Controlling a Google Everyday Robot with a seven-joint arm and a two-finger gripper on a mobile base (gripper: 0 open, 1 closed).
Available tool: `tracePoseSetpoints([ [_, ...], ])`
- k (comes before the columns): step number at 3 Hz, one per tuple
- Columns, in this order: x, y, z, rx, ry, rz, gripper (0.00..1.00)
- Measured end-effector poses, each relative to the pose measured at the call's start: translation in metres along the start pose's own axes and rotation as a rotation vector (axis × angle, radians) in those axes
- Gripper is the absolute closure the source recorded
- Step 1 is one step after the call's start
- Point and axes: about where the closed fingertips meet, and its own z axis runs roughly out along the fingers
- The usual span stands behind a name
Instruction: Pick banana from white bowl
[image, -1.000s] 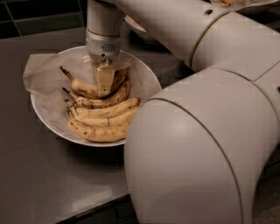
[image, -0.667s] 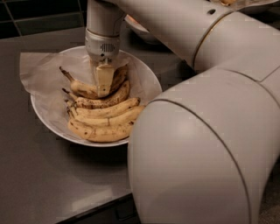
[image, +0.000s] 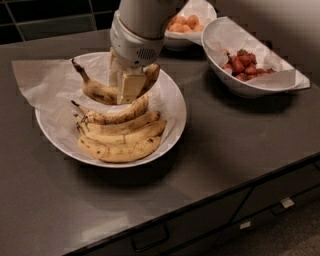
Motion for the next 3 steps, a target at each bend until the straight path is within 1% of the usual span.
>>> tracePoseSetpoints([
  [1, 0.000, 0.010, -0.018, 0.087, -0.023, -0.014, 1.00],
  [2, 0.000, 0.023, -0.037, 0.178, -0.072, -0.041, 1.00],
  [3, -0.002, 0.022, -0.038, 0.188, -0.081, -0.052, 1.00],
])
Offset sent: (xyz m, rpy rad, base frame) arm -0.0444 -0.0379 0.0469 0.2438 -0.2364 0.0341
